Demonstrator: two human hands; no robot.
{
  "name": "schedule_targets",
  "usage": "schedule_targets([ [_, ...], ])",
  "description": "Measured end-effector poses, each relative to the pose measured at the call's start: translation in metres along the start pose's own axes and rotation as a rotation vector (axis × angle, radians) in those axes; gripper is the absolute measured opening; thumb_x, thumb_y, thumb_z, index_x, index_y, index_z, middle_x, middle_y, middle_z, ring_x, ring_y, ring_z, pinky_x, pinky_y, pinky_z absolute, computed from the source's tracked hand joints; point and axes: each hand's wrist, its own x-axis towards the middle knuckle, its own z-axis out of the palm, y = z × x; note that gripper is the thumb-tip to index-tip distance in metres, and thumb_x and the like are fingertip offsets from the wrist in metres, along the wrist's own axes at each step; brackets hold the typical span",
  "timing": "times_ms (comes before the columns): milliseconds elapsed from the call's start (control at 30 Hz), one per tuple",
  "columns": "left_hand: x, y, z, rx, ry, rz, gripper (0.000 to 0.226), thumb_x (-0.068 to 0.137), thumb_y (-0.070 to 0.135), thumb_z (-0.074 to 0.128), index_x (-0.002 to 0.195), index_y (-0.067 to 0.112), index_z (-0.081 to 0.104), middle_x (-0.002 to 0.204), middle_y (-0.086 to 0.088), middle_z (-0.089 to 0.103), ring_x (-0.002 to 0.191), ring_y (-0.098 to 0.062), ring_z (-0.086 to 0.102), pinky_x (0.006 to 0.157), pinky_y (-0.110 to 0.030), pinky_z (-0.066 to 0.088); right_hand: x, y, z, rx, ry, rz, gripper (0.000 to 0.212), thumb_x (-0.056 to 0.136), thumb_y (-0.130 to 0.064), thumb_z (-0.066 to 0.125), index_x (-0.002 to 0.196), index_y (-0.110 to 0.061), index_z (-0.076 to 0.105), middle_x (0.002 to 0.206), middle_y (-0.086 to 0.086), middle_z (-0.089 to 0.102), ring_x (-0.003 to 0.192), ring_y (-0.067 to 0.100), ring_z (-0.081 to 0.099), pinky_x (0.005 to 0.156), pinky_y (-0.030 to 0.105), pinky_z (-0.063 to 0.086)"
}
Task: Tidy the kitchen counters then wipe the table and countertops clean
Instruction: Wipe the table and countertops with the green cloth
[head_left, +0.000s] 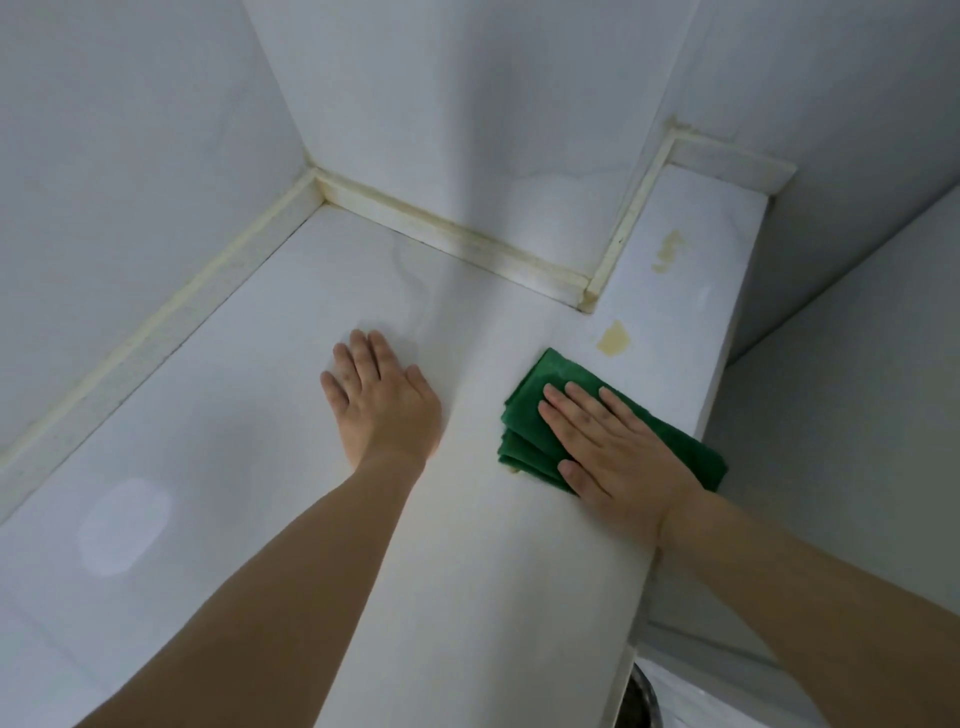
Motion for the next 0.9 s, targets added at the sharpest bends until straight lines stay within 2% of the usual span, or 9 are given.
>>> schedule_targets([
  [67, 0.001, 0.0, 0.001, -0.001, 0.003, -0.003, 0.062, 0.102, 0.035, 0.013, 0.156, 0.01, -0.003, 0.164, -0.007, -0.007, 0.151, -0.025, -0.01, 0.122, -0.046, -0.006, 0.009, 0.001, -0.002, -0.007, 0.004, -0.027, 0.059, 0.103, -0.042, 0.009, 0.153, -0.013, 0.015, 0.161, 0.003, 0.013, 0.148, 0.019, 0.01, 0.116, 0.041, 0.01],
  [133, 0.001, 0.0, 0.002, 0.0, 0.006, -0.001, 0.062, 0.102, 0.035, 0.012, 0.156, 0.01, -0.004, 0.164, -0.006, -0.009, 0.151, -0.025, -0.011, 0.122, -0.046, -0.006, 0.024, 0.001, -0.006, 0.004, 0.001, -0.043, 0.06, 0.101, -0.042, 0.009, 0.155, -0.015, 0.007, 0.162, -0.001, 0.002, 0.149, 0.016, -0.001, 0.118, 0.039, 0.003],
  [200, 0.001, 0.0, 0.004, -0.007, 0.01, -0.001, 0.062, 0.101, 0.036, 0.011, 0.156, 0.01, -0.005, 0.164, -0.006, -0.01, 0.151, -0.024, -0.012, 0.122, -0.045, -0.007, 0.053, -0.003, -0.011, 0.02, 0.02, -0.039, 0.061, 0.099, -0.043, 0.004, 0.154, -0.018, -0.004, 0.161, -0.004, -0.011, 0.147, 0.012, -0.014, 0.12, 0.037, -0.005],
  [267, 0.002, 0.0, 0.005, -0.007, 0.008, -0.01, 0.063, 0.101, 0.037, 0.01, 0.156, 0.011, -0.006, 0.164, -0.005, -0.011, 0.15, -0.023, -0.013, 0.122, -0.045, -0.007, 0.091, -0.007, -0.016, 0.006, 0.024, -0.041, 0.064, 0.094, -0.046, -0.003, 0.153, -0.02, -0.01, 0.16, -0.005, -0.017, 0.146, 0.01, -0.019, 0.12, 0.037, -0.008],
  [400, 0.005, 0.0, 0.005, 0.006, 0.015, -0.01, 0.062, 0.102, 0.038, 0.008, 0.155, 0.012, -0.008, 0.164, -0.005, -0.013, 0.15, -0.023, -0.015, 0.122, -0.045, -0.007, 0.128, -0.007, -0.018, -0.026, 0.017, -0.071, 0.07, 0.089, -0.048, -0.009, 0.153, -0.02, -0.01, 0.16, -0.004, -0.017, 0.146, 0.01, -0.018, 0.121, 0.036, -0.007],
  [533, 0.003, -0.002, 0.004, -0.004, 0.006, 0.002, 0.062, 0.101, 0.037, 0.009, 0.156, 0.011, -0.008, 0.164, -0.005, -0.013, 0.15, -0.024, -0.014, 0.122, -0.045, -0.007, 0.084, -0.006, -0.015, 0.026, 0.005, -0.016, 0.065, 0.094, -0.044, -0.003, 0.154, -0.019, -0.007, 0.16, -0.005, -0.015, 0.145, 0.009, -0.019, 0.12, 0.034, -0.01],
  [733, -0.001, 0.0, 0.001, -0.027, 0.008, 0.006, 0.063, 0.101, 0.037, 0.011, 0.156, 0.01, -0.004, 0.164, -0.007, -0.01, 0.151, -0.025, -0.012, 0.122, -0.046, -0.006, 0.015, 0.009, -0.004, -0.028, 0.01, 0.059, 0.059, 0.102, -0.04, 0.013, 0.152, -0.01, 0.019, 0.16, 0.005, 0.019, 0.147, 0.021, 0.016, 0.115, 0.04, 0.012],
  [800, 0.0, 0.0, 0.002, -0.025, 0.019, 0.006, 0.063, 0.101, 0.036, 0.012, 0.156, 0.009, -0.003, 0.164, -0.007, -0.008, 0.151, -0.025, -0.011, 0.122, -0.046, -0.006, 0.019, 0.008, -0.004, -0.032, 0.001, 0.051, 0.059, 0.102, -0.04, 0.015, 0.153, -0.01, 0.018, 0.16, 0.005, 0.017, 0.148, 0.02, 0.012, 0.116, 0.04, 0.01],
  [900, 0.001, 0.0, 0.003, -0.022, 0.031, 0.0, 0.063, 0.101, 0.036, 0.012, 0.156, 0.009, -0.001, 0.164, -0.008, -0.006, 0.151, -0.026, -0.009, 0.122, -0.047, -0.006, 0.043, 0.009, -0.012, -0.013, -0.008, -0.021, 0.061, 0.1, -0.042, 0.009, 0.154, -0.015, 0.001, 0.161, 0.0, -0.003, 0.148, 0.015, -0.008, 0.119, 0.037, -0.002],
])
